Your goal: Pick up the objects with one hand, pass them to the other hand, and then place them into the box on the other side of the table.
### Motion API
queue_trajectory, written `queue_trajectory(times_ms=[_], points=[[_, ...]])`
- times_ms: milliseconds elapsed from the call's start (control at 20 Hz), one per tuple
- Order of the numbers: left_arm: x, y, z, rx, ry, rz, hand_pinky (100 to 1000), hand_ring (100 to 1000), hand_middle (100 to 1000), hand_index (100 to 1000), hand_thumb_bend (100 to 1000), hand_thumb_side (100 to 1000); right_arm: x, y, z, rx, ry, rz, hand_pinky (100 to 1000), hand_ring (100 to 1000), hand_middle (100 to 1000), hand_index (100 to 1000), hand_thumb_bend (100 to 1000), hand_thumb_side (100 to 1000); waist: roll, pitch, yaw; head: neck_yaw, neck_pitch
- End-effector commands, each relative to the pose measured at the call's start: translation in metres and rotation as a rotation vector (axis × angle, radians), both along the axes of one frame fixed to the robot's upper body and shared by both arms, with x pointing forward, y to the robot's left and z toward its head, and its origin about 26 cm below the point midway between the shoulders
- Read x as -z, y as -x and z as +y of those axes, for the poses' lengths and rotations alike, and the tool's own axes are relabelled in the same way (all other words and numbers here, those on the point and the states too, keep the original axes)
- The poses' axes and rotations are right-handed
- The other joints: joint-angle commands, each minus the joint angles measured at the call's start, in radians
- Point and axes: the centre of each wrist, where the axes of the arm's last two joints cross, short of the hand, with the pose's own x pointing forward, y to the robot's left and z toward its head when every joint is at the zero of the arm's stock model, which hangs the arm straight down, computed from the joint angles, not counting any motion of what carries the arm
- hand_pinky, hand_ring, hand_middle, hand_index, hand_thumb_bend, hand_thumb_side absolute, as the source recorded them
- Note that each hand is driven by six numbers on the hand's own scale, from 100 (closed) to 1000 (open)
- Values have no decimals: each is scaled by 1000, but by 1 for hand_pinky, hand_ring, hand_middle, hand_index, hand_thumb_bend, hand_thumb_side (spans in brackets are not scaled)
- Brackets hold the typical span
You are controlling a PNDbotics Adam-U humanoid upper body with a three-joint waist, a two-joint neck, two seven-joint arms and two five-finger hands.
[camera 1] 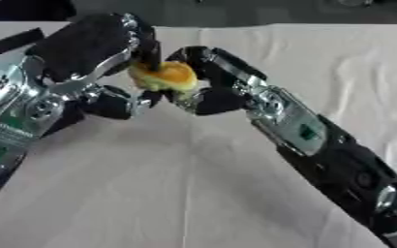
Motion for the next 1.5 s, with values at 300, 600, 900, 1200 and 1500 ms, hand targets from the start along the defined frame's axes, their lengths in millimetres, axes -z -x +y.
queue_trajectory(times_ms=[300,600,900,1200,1500], points=[[-12,2,9,-37,52,-63,678,462,336,367,388,100,-21,1,-8,-50,80,-121,755,619,613,807,701,313,-5,-6,-3,2,-8],[-12,1,20,-72,97,-81,678,457,329,362,377,100,-21,-2,-15,-43,92,-126,762,639,637,836,773,380,-4,-7,-6,2,-7],[-14,6,35,-105,137,-89,677,449,319,353,367,100,-23,-3,-24,-6,90,-135,764,645,646,842,771,386,-2,-6,-6,-1,-4],[-13,13,58,-170,235,-88,678,427,285,327,316,100,-24,-4,-34,55,73,-131,756,632,632,822,692,361,-3,-3,-5,-2,0],[-15,20,92,-289,394,-85,685,416,262,310,273,100,-26,-5,-46,150,23,-113,752,619,619,813,642,384,-4,-3,-4,2,11]])
